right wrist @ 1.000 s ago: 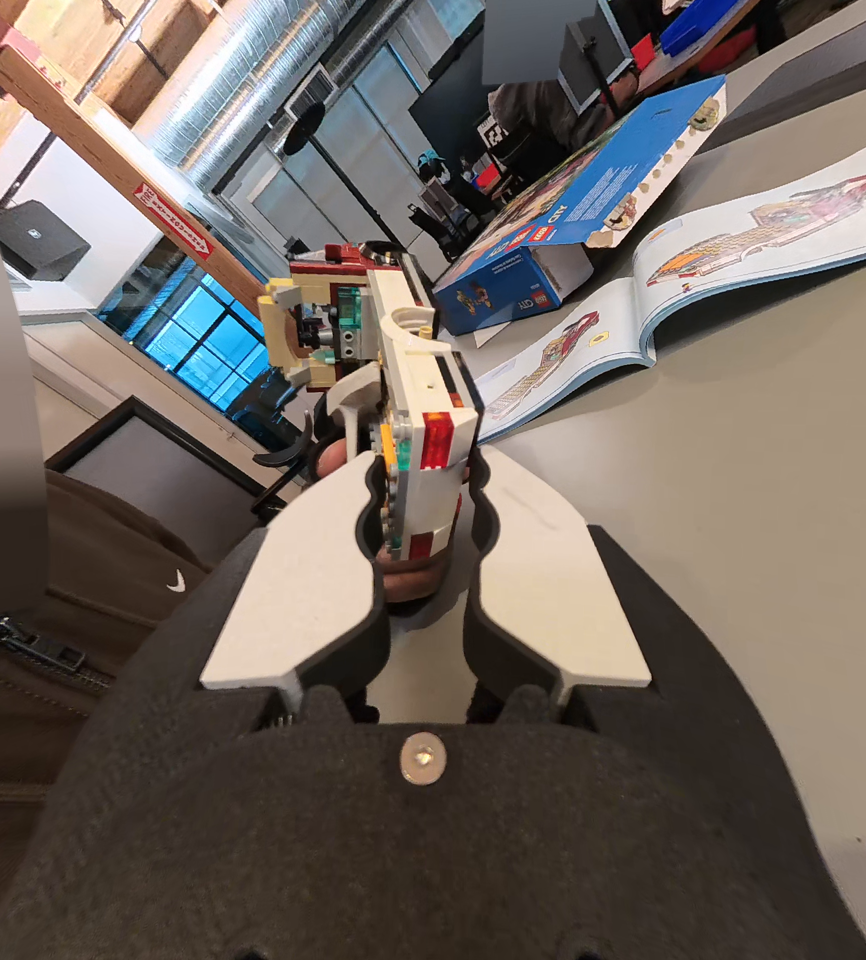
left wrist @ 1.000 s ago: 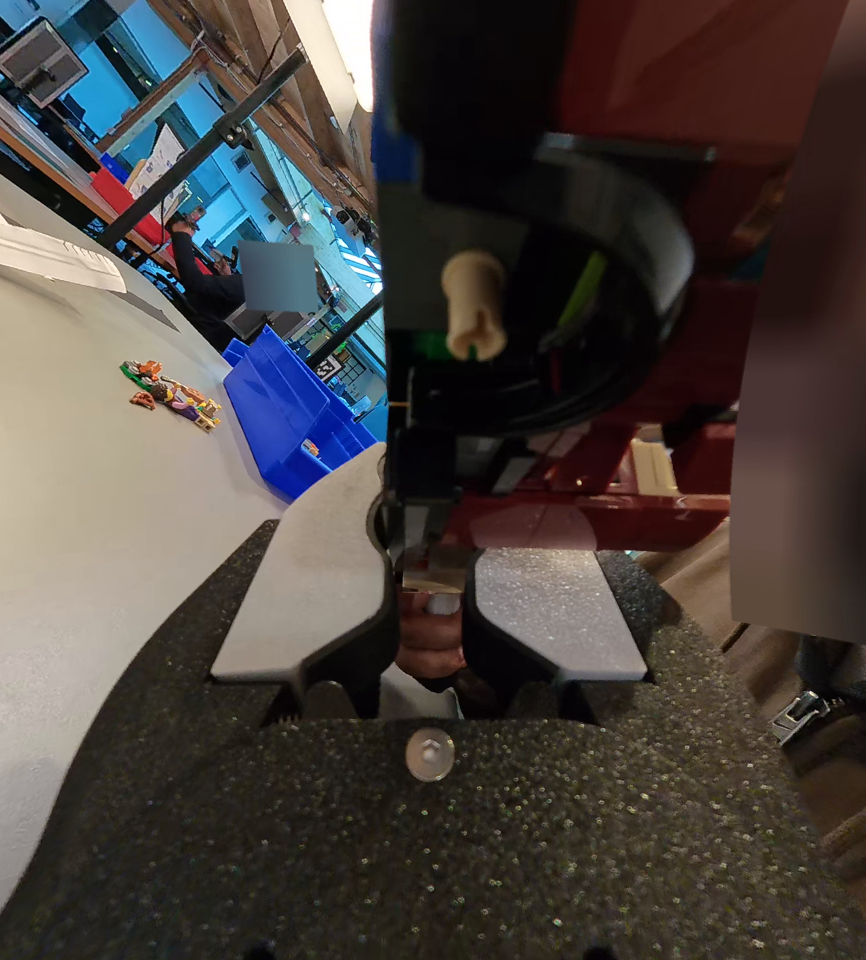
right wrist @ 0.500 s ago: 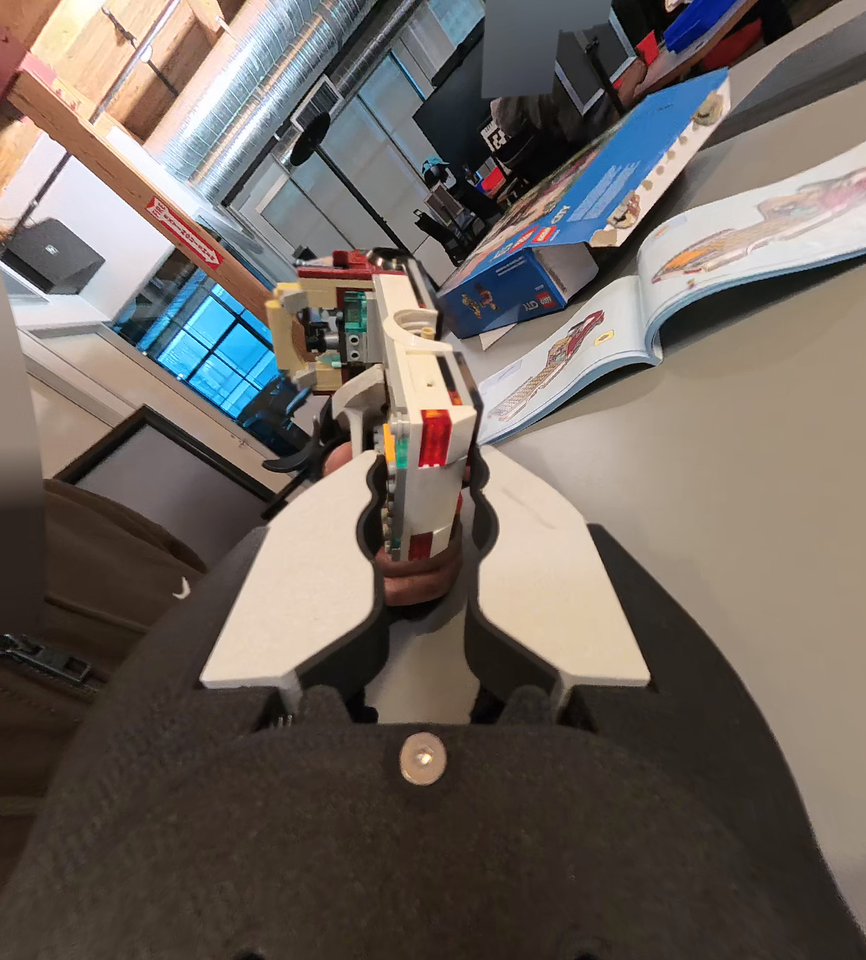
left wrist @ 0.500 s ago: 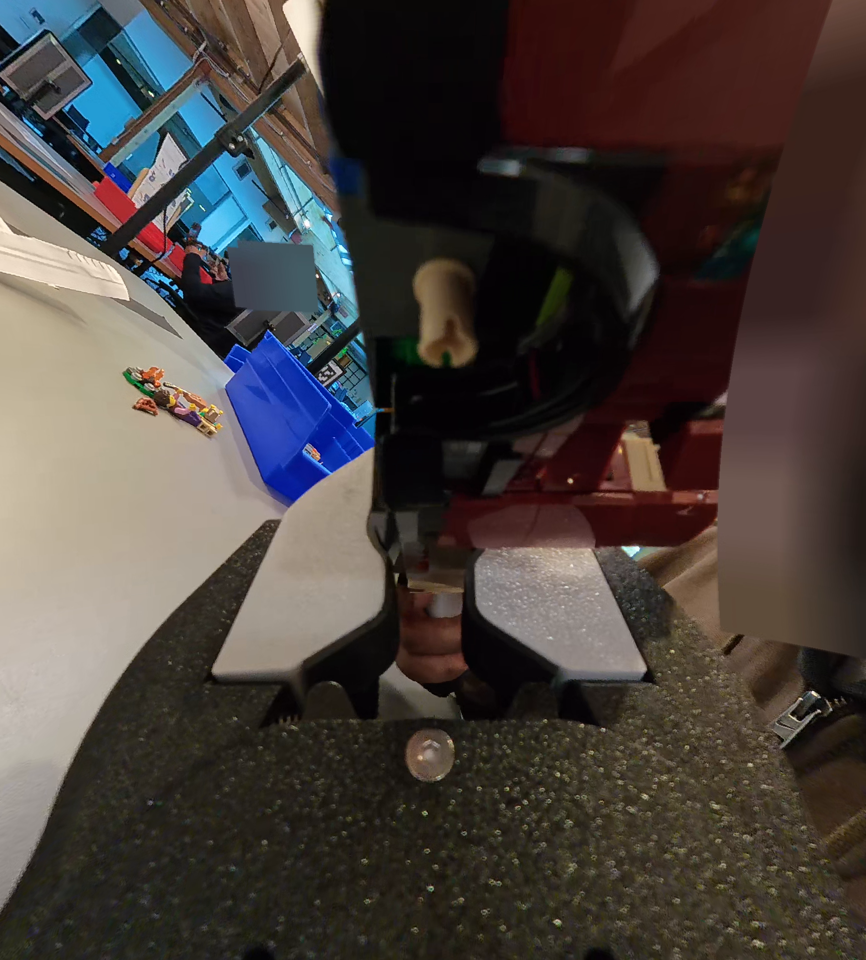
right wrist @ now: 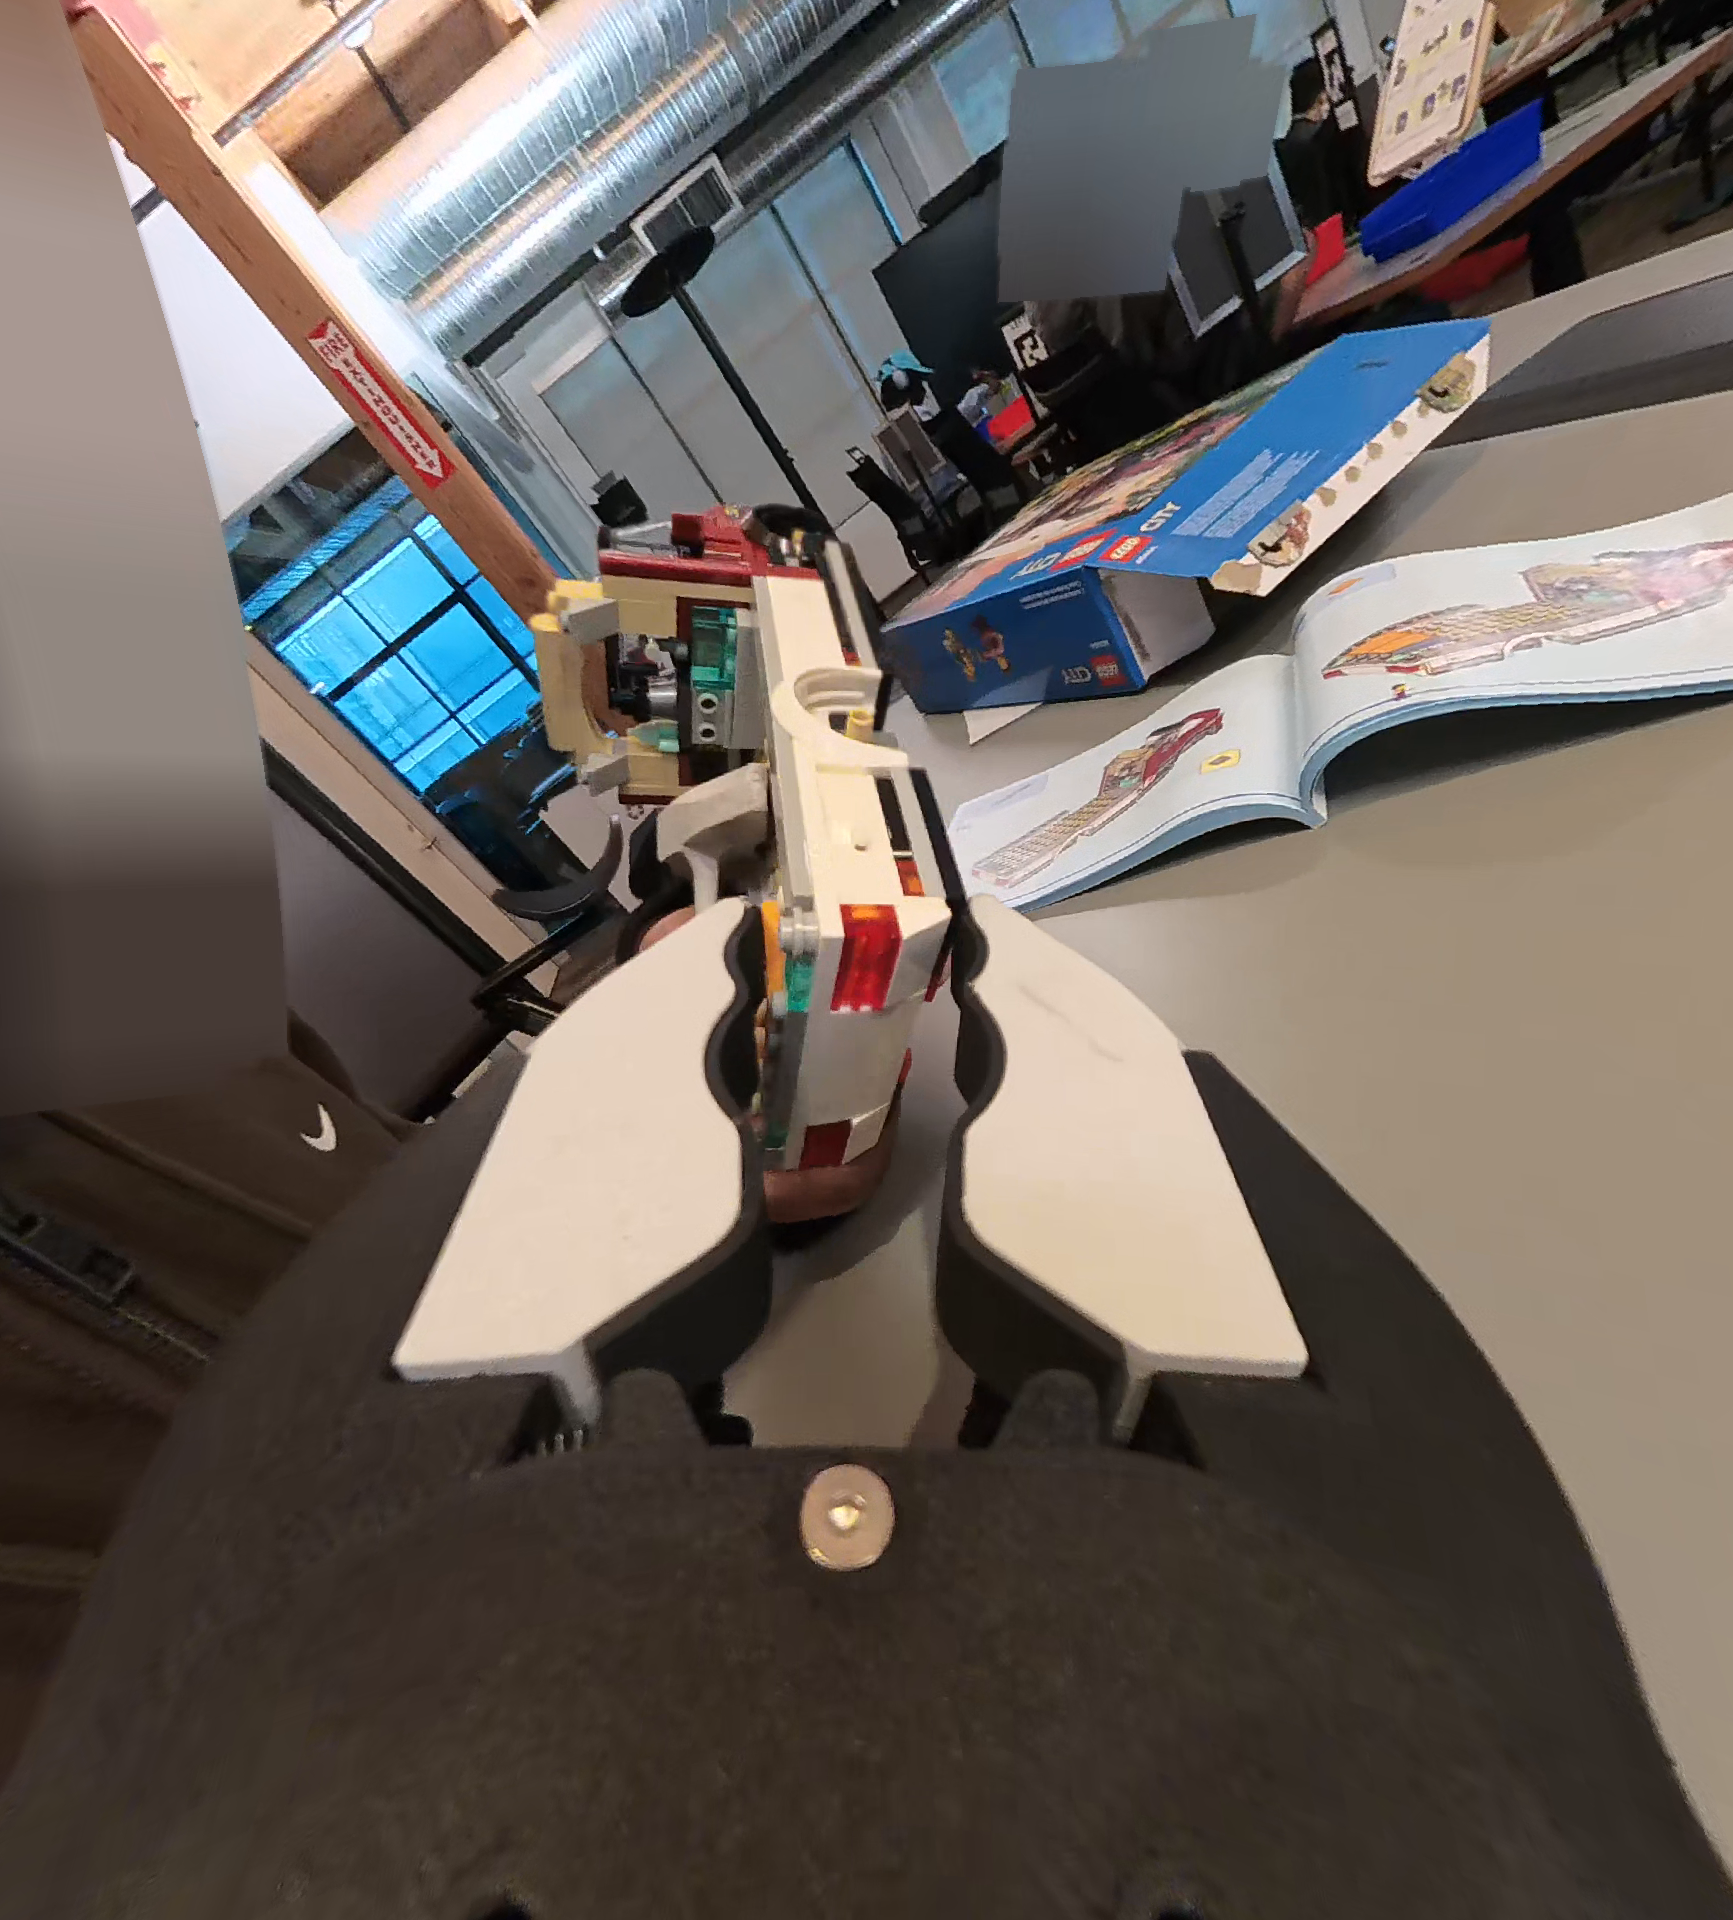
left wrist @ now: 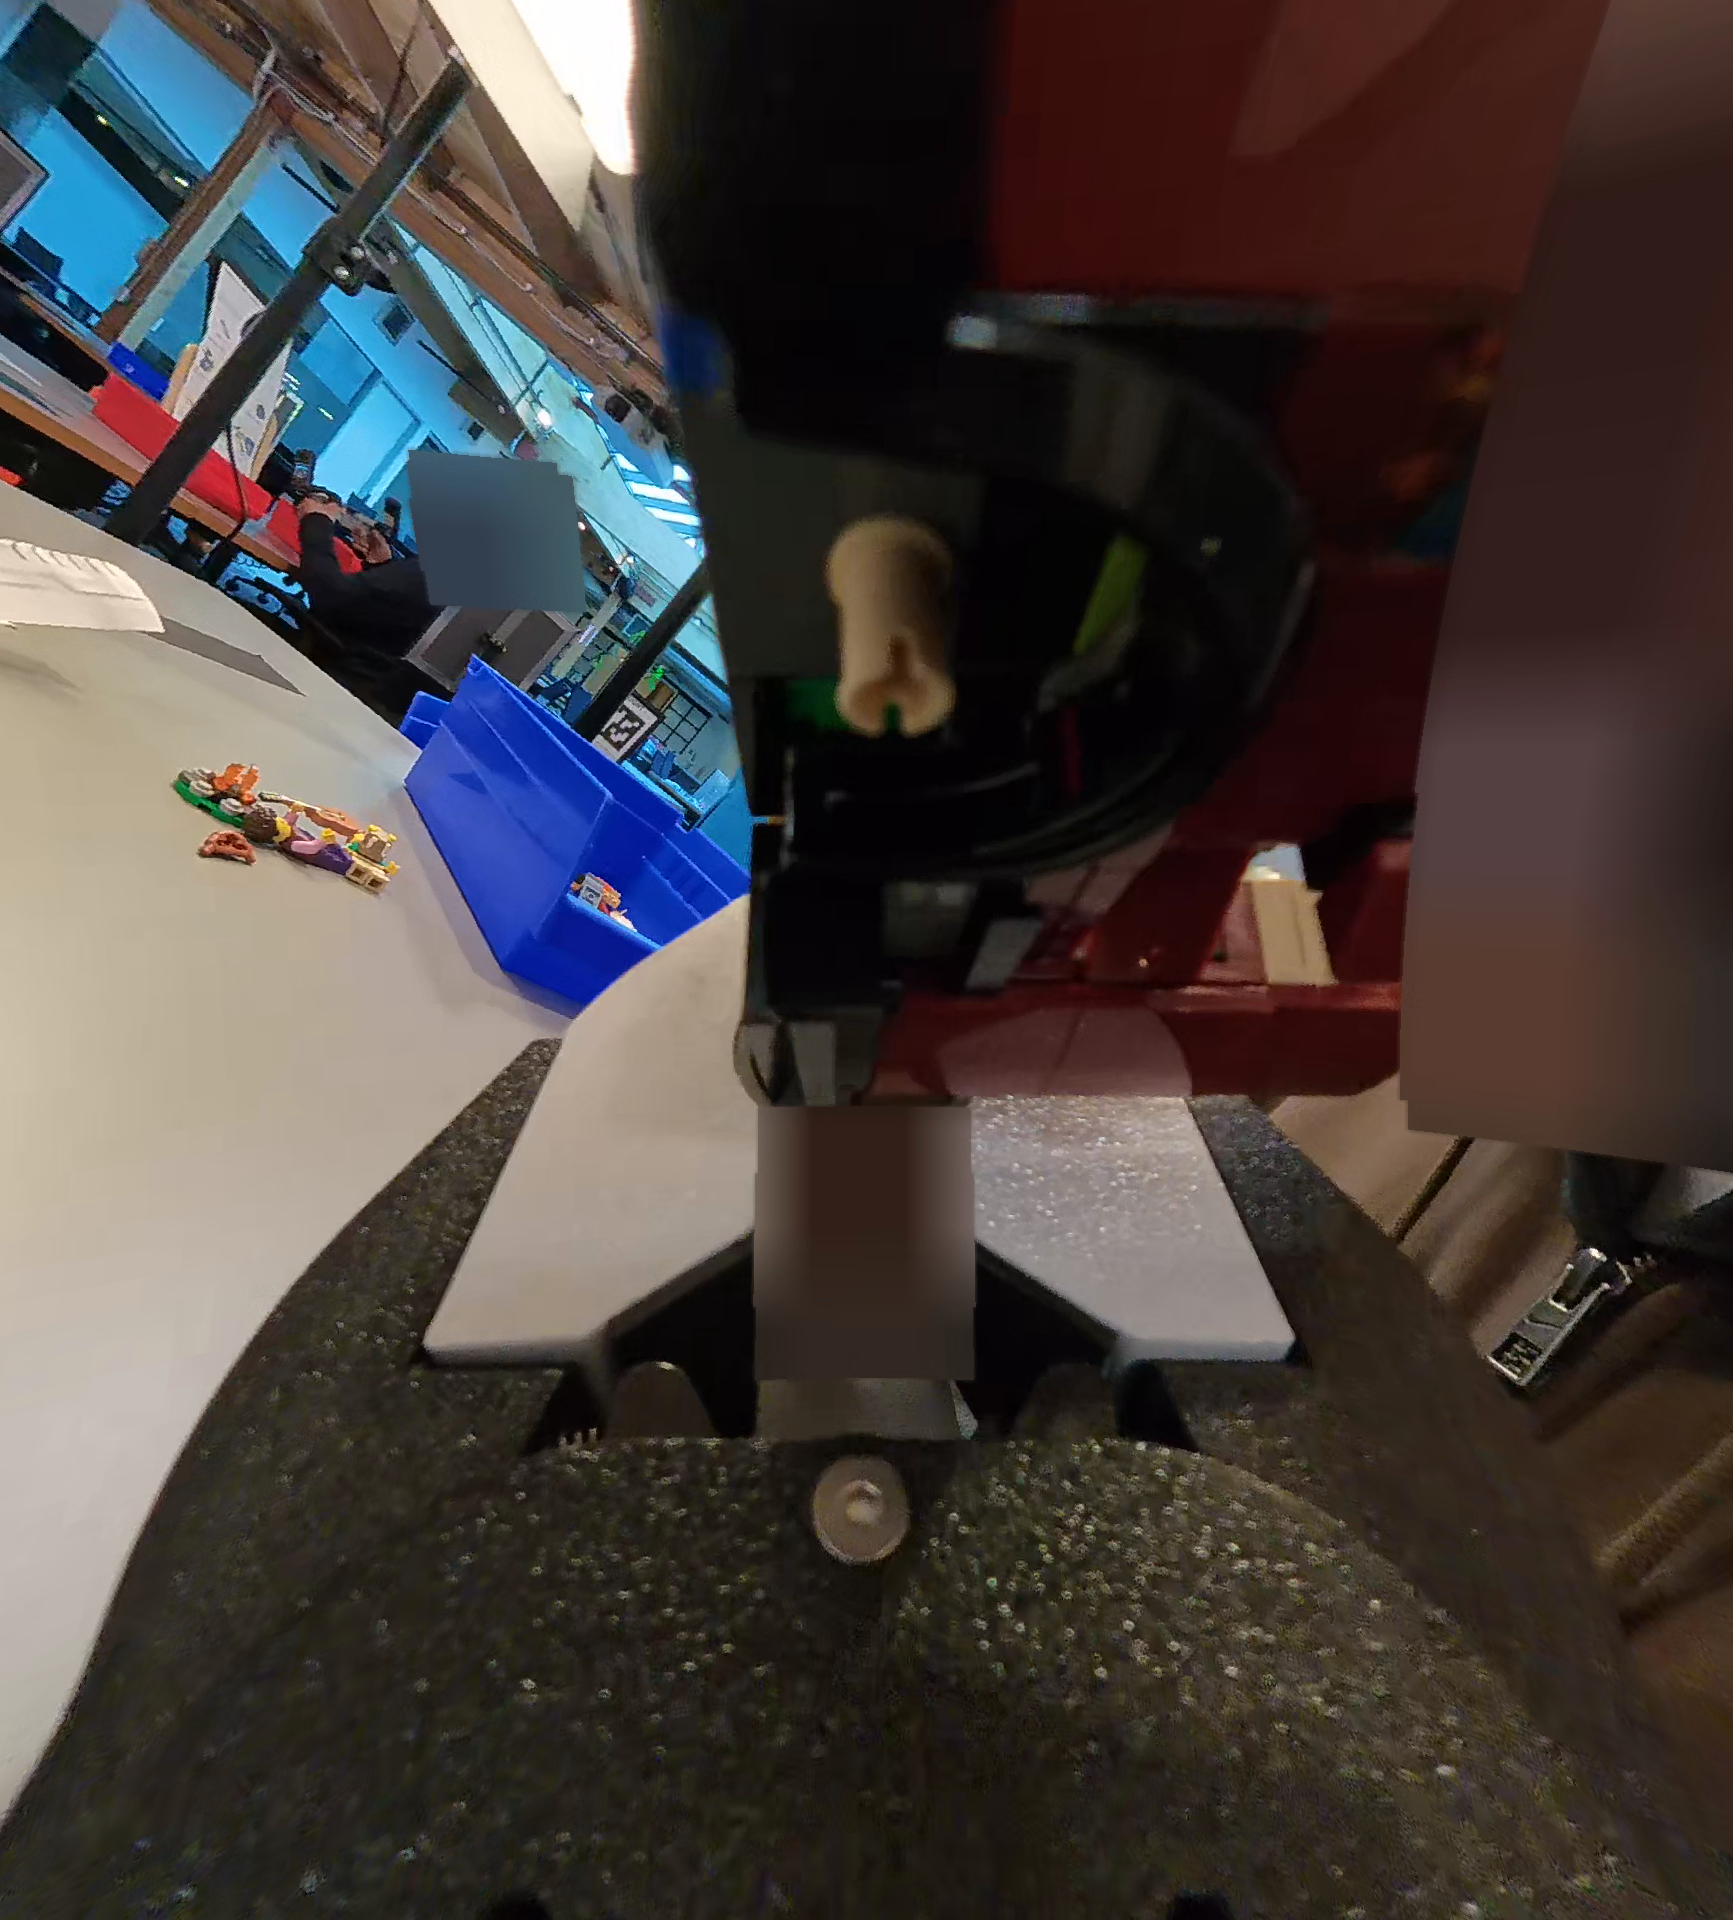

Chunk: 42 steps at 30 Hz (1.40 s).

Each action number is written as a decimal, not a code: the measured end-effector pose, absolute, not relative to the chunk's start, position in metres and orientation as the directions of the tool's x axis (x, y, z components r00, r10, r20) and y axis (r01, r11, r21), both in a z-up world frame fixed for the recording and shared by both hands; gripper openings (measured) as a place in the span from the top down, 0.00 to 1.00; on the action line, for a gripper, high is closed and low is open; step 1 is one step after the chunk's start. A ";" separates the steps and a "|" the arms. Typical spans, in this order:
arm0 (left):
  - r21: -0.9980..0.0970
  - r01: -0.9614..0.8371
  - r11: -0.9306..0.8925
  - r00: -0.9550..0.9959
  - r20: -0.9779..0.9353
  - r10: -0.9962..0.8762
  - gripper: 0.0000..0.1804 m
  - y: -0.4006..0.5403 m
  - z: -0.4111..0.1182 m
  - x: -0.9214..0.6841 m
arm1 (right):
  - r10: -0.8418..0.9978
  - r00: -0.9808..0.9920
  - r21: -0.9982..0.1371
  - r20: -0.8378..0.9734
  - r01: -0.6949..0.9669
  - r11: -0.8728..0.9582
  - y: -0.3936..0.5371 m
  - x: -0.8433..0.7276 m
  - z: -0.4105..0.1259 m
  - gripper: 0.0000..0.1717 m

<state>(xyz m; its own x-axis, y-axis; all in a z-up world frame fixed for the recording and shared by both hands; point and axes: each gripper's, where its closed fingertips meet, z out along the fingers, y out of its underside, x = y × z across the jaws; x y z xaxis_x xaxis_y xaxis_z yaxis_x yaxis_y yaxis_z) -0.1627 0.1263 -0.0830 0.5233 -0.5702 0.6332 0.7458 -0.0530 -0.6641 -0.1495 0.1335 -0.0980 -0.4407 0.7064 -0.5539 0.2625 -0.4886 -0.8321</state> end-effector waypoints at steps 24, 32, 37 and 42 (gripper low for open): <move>-0.649 0.759 -0.053 0.506 0.638 -0.581 0.87 0.127 -0.082 -0.162 | 0.712 -0.457 -0.844 -0.533 0.225 -0.488 0.133 -0.148 -0.096 0.81; -0.615 0.789 0.006 0.508 0.647 -0.569 0.87 0.123 -0.079 -0.175 | 0.751 -0.432 -0.865 -0.500 0.203 -0.459 0.133 -0.144 -0.093 0.77; -0.633 0.774 0.023 0.528 0.624 -0.576 0.87 0.121 -0.077 -0.174 | 0.761 -0.412 -0.864 -0.502 0.194 -0.465 0.133 -0.142 -0.095 0.81; -0.645 0.764 0.015 0.528 0.612 -0.588 0.87 0.121 -0.076 -0.170 | 0.759 -0.417 -0.864 -0.500 0.177 -0.472 0.133 -0.140 -0.095 0.84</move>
